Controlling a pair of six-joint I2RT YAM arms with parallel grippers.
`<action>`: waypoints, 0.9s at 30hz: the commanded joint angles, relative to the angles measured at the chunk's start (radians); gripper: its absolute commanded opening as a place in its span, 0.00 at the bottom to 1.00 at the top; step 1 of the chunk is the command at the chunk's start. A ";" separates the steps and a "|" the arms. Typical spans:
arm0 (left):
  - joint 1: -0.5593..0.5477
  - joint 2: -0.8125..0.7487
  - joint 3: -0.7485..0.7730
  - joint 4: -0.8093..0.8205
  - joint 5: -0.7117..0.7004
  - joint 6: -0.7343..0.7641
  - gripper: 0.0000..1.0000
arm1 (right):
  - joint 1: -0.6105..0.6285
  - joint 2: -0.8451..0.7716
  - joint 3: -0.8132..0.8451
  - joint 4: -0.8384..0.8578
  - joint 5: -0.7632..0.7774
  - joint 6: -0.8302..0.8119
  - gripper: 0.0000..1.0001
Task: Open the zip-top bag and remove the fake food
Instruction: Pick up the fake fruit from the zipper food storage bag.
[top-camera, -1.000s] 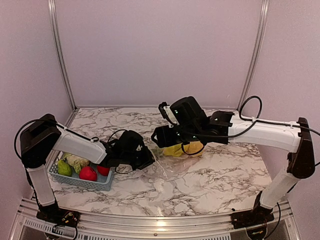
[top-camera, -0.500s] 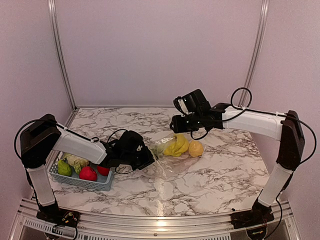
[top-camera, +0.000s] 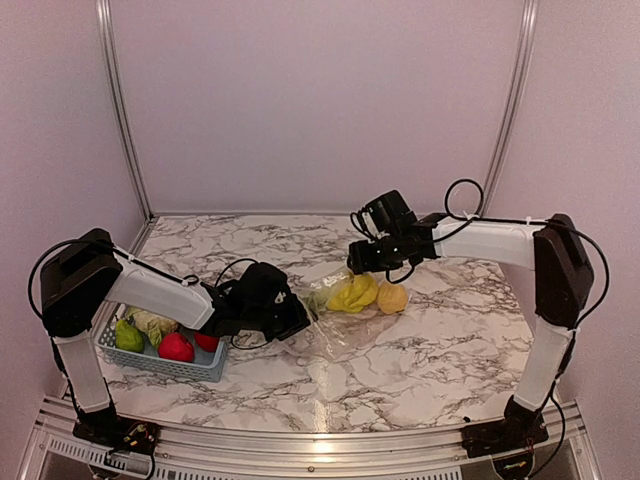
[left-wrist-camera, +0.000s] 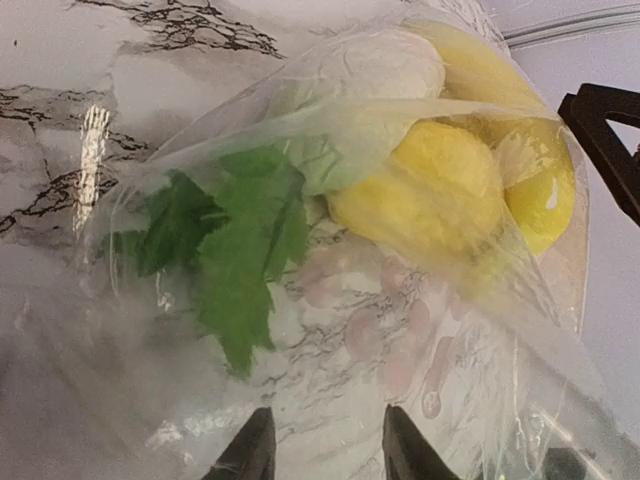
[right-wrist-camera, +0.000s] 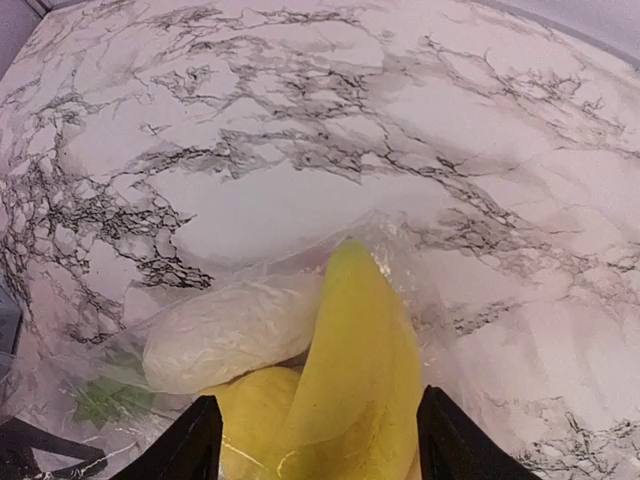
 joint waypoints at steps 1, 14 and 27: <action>-0.008 -0.016 0.005 0.007 -0.013 0.019 0.38 | -0.016 0.068 0.033 0.007 -0.018 -0.005 0.66; -0.010 -0.006 0.011 0.017 -0.016 0.033 0.42 | -0.023 0.050 -0.012 0.028 -0.056 0.014 0.32; -0.012 0.025 0.048 0.028 -0.003 0.052 0.51 | 0.045 -0.008 -0.033 -0.042 0.060 -0.021 0.36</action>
